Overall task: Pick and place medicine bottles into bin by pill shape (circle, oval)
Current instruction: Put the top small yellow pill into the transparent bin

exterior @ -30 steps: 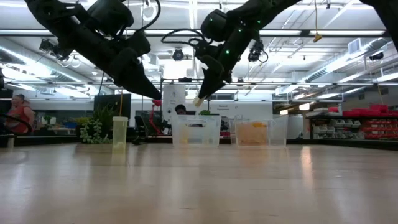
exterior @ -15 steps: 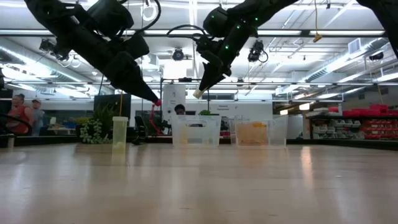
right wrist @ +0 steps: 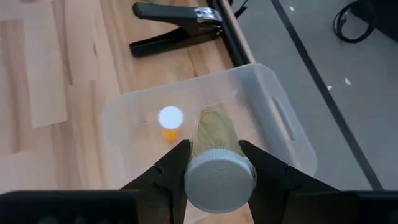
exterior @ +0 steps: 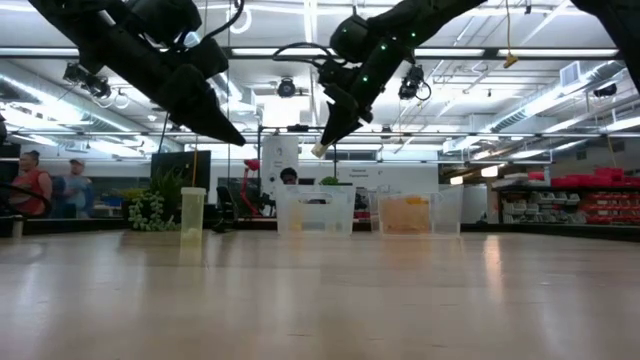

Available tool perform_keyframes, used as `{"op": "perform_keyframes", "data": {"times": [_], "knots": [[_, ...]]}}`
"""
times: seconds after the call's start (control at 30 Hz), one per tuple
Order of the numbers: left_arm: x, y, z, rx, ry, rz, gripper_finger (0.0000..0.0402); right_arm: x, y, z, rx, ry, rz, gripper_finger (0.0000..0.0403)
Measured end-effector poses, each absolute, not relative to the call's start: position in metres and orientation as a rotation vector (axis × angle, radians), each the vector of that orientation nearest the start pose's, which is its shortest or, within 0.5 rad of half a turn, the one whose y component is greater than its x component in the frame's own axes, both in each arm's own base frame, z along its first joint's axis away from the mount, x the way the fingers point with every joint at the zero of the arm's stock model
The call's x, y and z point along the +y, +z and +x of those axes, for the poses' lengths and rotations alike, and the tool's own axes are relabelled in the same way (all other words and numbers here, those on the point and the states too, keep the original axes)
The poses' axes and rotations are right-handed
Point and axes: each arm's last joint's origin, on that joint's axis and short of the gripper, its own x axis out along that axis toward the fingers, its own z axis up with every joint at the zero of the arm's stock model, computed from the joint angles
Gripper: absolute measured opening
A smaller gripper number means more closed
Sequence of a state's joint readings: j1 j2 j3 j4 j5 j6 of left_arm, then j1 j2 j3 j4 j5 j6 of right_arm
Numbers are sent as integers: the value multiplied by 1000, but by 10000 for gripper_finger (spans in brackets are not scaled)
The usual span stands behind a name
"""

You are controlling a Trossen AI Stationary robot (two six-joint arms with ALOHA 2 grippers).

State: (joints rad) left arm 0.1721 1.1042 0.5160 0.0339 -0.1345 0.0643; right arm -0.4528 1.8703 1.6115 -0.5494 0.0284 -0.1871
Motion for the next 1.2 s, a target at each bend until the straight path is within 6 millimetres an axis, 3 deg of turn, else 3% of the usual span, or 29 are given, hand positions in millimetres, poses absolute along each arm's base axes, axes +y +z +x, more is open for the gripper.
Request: {"op": "perform_keyframes", "data": {"times": [0.33,0.73,0.9,1.2], "knots": [[41,202,217,561,286,23,46,-199,299,368,824,-402,9,138],[40,197,217,595,281,27,41,-173,249,392,994,-347,120,138],[39,182,211,570,281,27,39,-184,241,405,1018,-350,131,138],[43,170,202,563,315,-4,28,-214,257,420,1108,-339,138,138]]}}
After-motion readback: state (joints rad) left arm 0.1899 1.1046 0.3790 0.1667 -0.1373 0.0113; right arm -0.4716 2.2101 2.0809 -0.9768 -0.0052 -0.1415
